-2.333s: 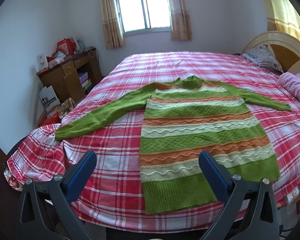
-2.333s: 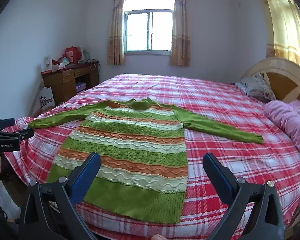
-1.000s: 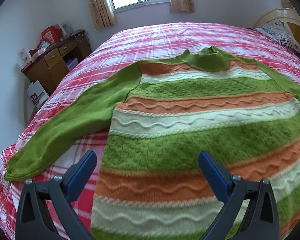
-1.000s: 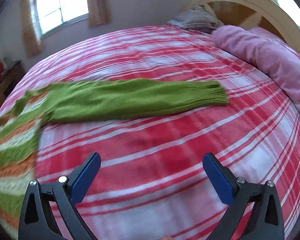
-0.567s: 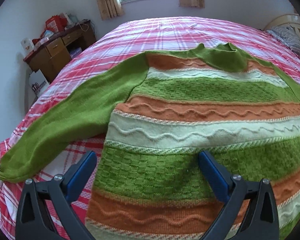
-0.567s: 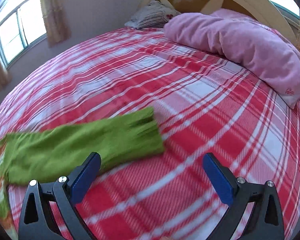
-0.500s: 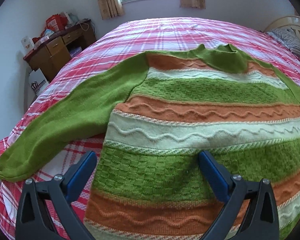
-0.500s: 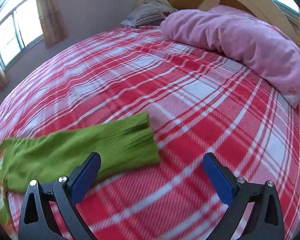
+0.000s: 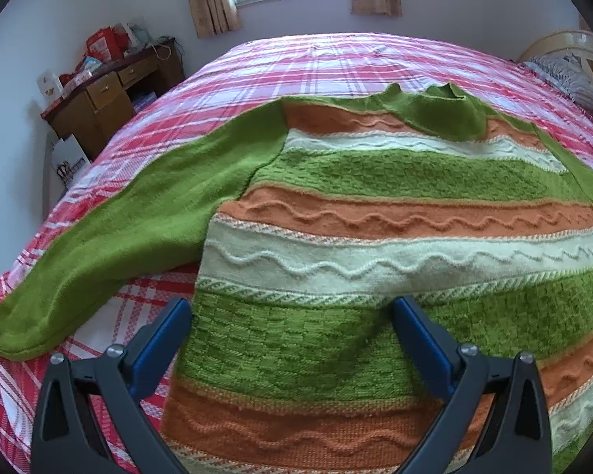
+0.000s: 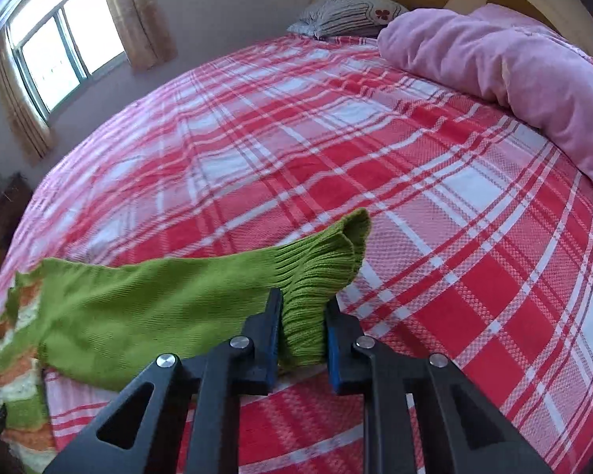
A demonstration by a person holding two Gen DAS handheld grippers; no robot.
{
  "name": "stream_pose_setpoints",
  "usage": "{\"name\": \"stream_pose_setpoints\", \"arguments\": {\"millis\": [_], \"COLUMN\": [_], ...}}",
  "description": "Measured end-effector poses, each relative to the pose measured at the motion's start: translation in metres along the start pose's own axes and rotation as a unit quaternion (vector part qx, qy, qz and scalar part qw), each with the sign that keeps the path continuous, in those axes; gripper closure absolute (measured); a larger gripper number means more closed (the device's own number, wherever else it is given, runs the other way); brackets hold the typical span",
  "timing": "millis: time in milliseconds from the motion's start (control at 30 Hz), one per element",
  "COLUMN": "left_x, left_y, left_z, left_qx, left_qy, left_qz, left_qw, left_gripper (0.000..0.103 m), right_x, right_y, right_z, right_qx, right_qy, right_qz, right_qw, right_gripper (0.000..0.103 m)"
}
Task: Fold small clothes
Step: 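Lift the cuff with the right tool and carry it across the sweater body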
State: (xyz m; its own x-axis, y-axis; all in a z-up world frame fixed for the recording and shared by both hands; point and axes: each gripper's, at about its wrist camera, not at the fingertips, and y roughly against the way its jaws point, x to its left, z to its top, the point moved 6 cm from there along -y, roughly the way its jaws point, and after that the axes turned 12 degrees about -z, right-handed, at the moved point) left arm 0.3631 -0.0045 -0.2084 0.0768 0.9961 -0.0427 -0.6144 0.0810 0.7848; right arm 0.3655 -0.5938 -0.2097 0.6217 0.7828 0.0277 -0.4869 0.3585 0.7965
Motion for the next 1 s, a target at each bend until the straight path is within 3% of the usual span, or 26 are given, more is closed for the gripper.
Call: {"name": "stream_pose_setpoints", "arguments": {"millis": [333,600,1000], "left_x": [0.008,0.020,0.036], "left_y": [0.019,0.035,0.035], "left_z": [0.002,0.005,-0.008], "left_qx": [-0.027,-0.056,-0.060], "left_qy": [0.027,0.026,0.038], "left_qz": [-0.028,-0.029,-0.045], "left_qw": [0.9989,0.9977,0.9964], "left_gripper": [0.000,0.000,0.000], "right_x": [0.037,0.104,0.213], "right_y": [0.065,0.135,0.214], "right_z": [0.028,0.052,0.060], "right_qx": [-0.050,-0.108,-0.161], "right_qy": [0.013,0.060,0.120], "right_qz": [0.042,0.085,0.140], "right_qw": [0.998,0.989,0.970], "right_gripper": [0.087,0.088,0.090]}}
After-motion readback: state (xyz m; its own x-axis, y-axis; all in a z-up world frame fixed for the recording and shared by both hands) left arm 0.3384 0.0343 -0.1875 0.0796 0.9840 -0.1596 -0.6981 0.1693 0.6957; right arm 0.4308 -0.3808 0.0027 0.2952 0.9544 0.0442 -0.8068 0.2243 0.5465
